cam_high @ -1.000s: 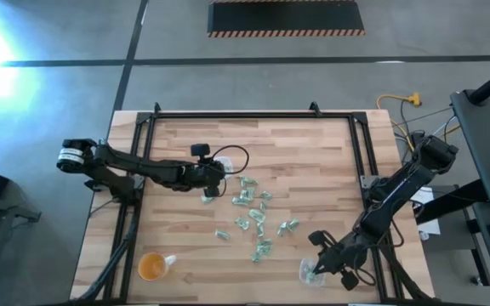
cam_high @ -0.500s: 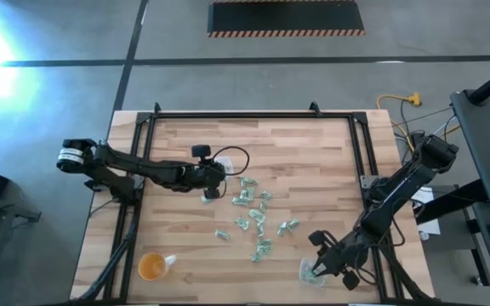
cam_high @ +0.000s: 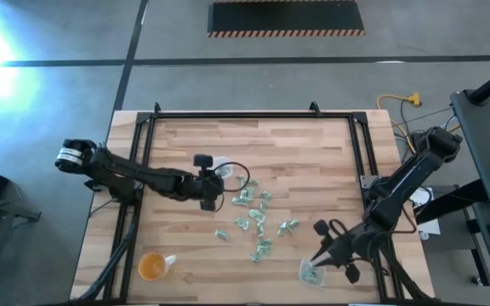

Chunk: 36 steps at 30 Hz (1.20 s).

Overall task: Pick and place Stevia / Truvia into bins
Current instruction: Put the stevia packet into the top transparent container

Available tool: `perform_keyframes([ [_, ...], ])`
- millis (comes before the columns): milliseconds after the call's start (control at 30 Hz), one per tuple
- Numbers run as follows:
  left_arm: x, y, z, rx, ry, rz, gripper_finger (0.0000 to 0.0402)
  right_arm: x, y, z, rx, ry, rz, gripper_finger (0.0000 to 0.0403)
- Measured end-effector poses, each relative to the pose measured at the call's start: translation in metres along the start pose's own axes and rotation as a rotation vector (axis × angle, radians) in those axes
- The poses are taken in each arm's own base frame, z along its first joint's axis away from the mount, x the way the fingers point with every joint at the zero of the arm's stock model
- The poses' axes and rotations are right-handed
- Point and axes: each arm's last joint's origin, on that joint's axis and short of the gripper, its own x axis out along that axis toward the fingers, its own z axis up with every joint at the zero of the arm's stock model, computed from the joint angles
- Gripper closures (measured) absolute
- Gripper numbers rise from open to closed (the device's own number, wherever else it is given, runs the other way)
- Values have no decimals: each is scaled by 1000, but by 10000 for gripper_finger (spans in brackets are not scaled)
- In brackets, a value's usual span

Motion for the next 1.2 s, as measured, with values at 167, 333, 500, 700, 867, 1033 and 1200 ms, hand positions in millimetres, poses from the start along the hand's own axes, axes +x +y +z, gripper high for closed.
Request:
perform_keyframes([
  [167, -8, -5, 2, -15, -29, -28, 322, -3, -4, -3, -14, 27, -112, 339],
  [333, -22, -4, -2, -193, -23, -207, 322, -3, -7, -7, 3, 54, -175, 337],
  [500, -28, -11, -17, -374, 100, -331, 322, -3, -7, -7, 5, 56, -179, 342],
  [700, -13, -25, -37, -340, 216, -318, 322, -3, -7, -7, 7, 54, -179, 344],
  [867, -8, -28, -41, -334, 234, -313, 322, -3, -7, -7, 9, 55, -179, 344],
  [1033, -7, -28, -39, -344, 196, -268, 322, -3, -7, -7, 12, 55, -179, 344],
  [1200, -4, -28, -45, -332, 199, -231, 322, -3, -7, -7, 32, 53, -179, 344],
])
